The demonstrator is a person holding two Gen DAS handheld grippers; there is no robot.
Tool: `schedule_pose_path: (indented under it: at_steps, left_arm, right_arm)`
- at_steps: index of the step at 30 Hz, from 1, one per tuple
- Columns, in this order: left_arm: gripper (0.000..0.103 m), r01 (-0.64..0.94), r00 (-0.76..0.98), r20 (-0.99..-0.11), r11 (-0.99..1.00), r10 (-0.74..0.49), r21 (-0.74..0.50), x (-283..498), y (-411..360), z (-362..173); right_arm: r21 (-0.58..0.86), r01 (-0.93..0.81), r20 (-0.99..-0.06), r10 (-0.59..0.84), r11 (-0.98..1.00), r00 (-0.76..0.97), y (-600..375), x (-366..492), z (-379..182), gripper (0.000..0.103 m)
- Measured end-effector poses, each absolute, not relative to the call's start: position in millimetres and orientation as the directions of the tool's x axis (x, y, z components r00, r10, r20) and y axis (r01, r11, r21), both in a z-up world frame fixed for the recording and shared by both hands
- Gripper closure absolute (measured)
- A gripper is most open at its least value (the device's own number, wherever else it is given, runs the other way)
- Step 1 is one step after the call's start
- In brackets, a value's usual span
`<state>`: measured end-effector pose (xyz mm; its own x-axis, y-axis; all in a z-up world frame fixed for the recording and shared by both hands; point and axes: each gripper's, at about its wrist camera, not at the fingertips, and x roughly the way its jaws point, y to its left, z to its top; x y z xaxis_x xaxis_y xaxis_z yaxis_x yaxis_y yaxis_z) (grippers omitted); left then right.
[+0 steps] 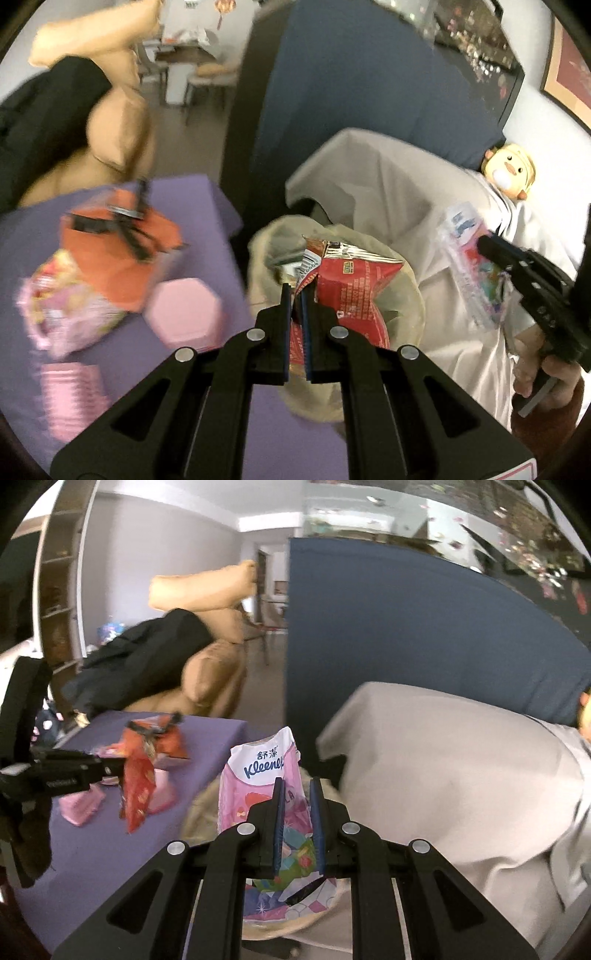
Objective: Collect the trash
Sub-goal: 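Carry the red wrapper with the left tool into the bag while the right tool carries the Kleenex pack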
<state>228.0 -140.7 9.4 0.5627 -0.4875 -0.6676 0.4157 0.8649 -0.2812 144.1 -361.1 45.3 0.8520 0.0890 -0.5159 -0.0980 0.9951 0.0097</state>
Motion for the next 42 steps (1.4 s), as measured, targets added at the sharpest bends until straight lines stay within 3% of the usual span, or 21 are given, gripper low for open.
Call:
schedule_pose_path:
  at_steps: [3,6,18,23,29,34,42]
  left_arm:
    - [0.096,0.42,0.54,-0.679,0.858,-0.497,-0.295,250,-166,-10]
    - [0.066,0.449,0.489,-0.702,0.839,-0.518,-0.307,266,-185,-26]
    - [0.057,0.443,0.48,-0.753,0.865,-0.45,-0.234,257,-174,-36]
    - [0.055,0.495,0.471,-0.741,0.838,-0.479,-0.228,256,-169,-35]
    - [0.04,0.57,0.491,-0.701,0.799,-0.518,-0.191,257,-192,-29]
    - [0.039,0.629,0.501,-0.764,0.777,-0.407,-0.001,254,-245,-53]
    - [0.039,0.689,0.421,-0.842,0.722,-0.336,0.056,236,-262,-69]
  right_arm:
    - [0.018,-0.054,-0.531,0.056,0.998,0.845,-380,151,37,0.089]
    - [0.059,-0.031,-0.554,0.058,0.998,0.83,-393,162,25,0.089]
    - [0.168,-0.111,-0.559,0.188,0.979,0.808,-361,191,3,0.089]
    - [0.13,-0.102,-0.561,0.158,0.986,0.812,-356,194,4,0.089]
    - [0.132,-0.005,-0.525,0.074,0.991,0.848,-388,180,14,0.089]
    - [0.139,0.051,-0.516,0.029,0.989,0.856,-410,165,14,0.089]
    - [0.169,0.082,-0.524,0.019,0.982,0.852,-426,159,7,0.089]
